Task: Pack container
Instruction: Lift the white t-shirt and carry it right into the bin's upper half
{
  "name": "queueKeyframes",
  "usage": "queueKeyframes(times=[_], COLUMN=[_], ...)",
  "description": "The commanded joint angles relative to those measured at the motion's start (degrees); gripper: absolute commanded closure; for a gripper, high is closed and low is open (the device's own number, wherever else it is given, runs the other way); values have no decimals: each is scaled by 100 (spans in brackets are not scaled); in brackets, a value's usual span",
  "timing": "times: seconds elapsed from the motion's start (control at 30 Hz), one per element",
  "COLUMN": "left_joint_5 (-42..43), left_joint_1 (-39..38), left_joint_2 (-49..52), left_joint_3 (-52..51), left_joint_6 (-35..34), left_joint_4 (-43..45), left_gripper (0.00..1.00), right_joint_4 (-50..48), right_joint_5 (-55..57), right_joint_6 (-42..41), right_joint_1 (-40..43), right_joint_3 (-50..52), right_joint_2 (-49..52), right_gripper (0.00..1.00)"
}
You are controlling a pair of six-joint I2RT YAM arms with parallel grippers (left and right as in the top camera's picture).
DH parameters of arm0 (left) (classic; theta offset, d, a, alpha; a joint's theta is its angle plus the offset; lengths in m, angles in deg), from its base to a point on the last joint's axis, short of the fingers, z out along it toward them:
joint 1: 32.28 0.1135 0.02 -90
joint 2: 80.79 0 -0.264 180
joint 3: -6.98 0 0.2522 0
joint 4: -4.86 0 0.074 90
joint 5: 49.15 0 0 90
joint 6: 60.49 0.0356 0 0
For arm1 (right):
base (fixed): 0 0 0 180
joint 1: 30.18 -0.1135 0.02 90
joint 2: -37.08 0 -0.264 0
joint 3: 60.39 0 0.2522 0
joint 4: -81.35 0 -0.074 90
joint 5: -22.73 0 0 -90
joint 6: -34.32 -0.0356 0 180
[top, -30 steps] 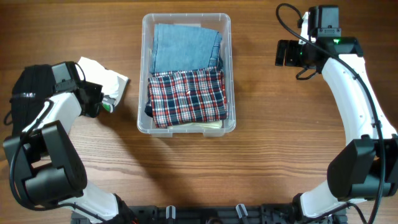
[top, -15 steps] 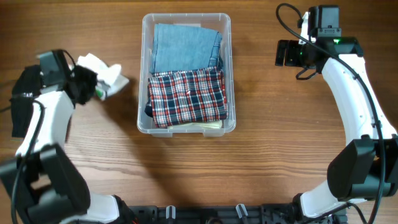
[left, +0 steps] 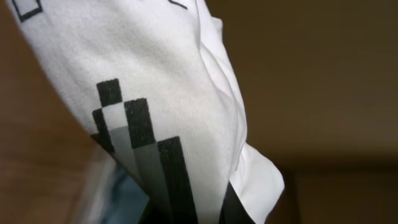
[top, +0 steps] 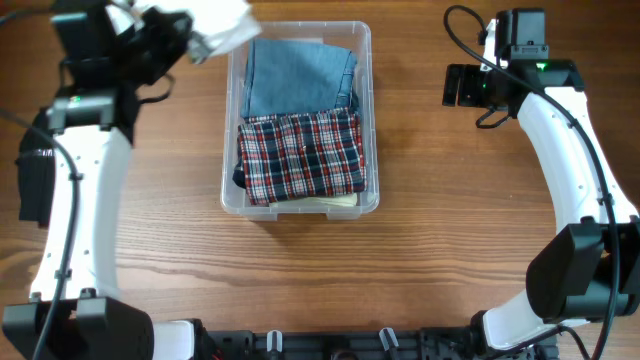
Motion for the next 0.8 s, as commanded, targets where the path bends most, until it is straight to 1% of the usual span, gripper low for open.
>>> queueKeyframes(times=[0.0, 0.13, 0.23, 0.33, 0.43, 0.77], left_joint_5=[116, -468, -649, -929, -1097, -1161], left_joint_1=[-973, -1615, -2035, -2293, -2343, -2100], left_joint_2=[-109, 39, 275, 570, 922, 1921], left_joint_3=[256, 256, 256, 256, 256, 256], left_joint_6=[553, 1045, 1379, 1421, 1421, 1526], left_joint_4=[466, 514, 616, 627, 634, 627], left_gripper=[96, 96, 96, 96, 96, 96], right_joint_4=[-15, -15, -15, -15, -15, -15], right_joint_5=[57, 57, 57, 57, 57, 57], right_joint_6=[-105, -105, -105, -105, -105, -105], right_joint_1=[4, 4, 4, 4, 4, 4], right_joint_3=[-105, -105, -105, -105, -105, -105], right_joint_2=[-133, -133, -133, -133, -133, -133], right_gripper=[0, 0, 0, 0, 0, 0])
